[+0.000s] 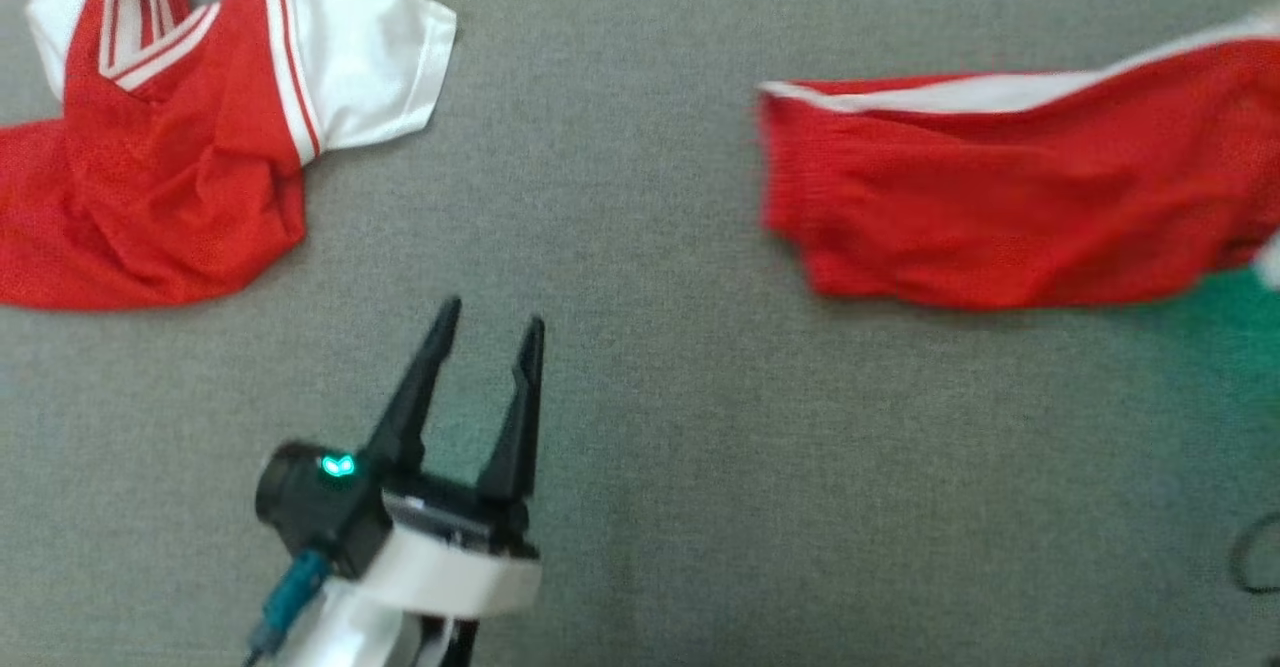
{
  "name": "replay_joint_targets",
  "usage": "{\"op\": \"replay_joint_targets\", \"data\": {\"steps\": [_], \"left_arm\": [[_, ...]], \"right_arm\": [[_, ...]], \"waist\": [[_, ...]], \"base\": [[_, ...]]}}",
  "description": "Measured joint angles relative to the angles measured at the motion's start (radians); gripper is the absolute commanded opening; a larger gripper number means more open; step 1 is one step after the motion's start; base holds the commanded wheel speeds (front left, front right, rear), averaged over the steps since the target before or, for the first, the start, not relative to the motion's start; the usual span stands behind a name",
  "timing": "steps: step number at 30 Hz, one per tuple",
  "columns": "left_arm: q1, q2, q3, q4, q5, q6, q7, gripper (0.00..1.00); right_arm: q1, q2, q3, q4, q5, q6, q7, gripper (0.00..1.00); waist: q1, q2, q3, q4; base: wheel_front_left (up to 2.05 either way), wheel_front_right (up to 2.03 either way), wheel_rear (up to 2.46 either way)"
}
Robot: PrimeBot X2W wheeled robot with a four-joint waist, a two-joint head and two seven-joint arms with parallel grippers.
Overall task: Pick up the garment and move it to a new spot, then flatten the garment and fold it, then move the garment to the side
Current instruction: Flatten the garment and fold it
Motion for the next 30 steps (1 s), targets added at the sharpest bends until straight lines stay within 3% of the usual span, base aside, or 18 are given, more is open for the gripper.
{"op": "replay_joint_targets", "data": {"steps": [4, 7, 10, 13, 18, 27, 28, 30], "left_arm": [[0.062, -0.032, 0.023, 0.012, 0.035, -0.024, 0.0, 1.0], [0.098, -0.065, 0.05, 0.029, 0.055, -0.048, 0.0, 1.0], [0.119, -0.09, 0.068, 0.046, 0.079, -0.075, 0.0, 1.0], [0.133, -0.11, 0.09, 0.061, 0.093, -0.095, 0.0, 1.0], [0.131, -0.139, 0.112, 0.087, 0.122, -0.125, 0.0, 1.0], [0.156, -0.165, 0.149, 0.127, 0.139, -0.152, 0.0, 1.0], [0.162, -0.167, 0.152, 0.129, 0.14, -0.154, 0.0, 1.0], [0.173, -0.171, 0.161, 0.131, 0.149, -0.159, 0.0, 1.0]], "right_arm": [[0.034, -0.035, -0.062, -0.08, 0.019, 0.0, 0.014, 0.0], [0.051, -0.037, -0.053, -0.17, 0.039, 0.0, 0.031, 0.0], [0.06, -0.027, 0.049, -0.25, 0.072, 0.0, 0.057, 0.0], [0.06, 0.0, 0.213, -0.297, 0.103, 0.0, 0.094, 0.0], [0.076, 0.055, 0.435, -0.231, 0.116, 0.0, 0.119, 0.0], [0.097, 0.075, 0.465, -0.066, 0.056, 0.0, -0.007, 0.0], [0.097, 0.075, 0.463, -0.065, 0.053, 0.0, -0.027, 1.0], [0.098, 0.079, 0.462, -0.067, 0.071, 0.0, -0.063, 1.0]], "waist": [[-0.0001, 0.0, -0.028, 0.003], [-0.0001, 0.0, -0.051, 0.008], [-0.0001, 0.0, -0.071, 0.013], [-0.0001, 0.0, -0.083, 0.015], [0.0, 0.0, -0.088, 0.028], [0.0001, 0.0, -0.099, 0.072], [0.0001, 0.0, -0.102, 0.071], [0.0001, 0.0, -0.11, 0.066]], "base": [[0.0, 0.0, 0.0], [0.0, 0.0, 0.0], [0.0, 0.0, 0.0], [0.0, 0.0, 0.0], [0.0, 0.0, 0.0], [0.0, 0.0, 0.0], [0.0, 0.0, 0.0], [0.0, 0.0, 0.0]]}}
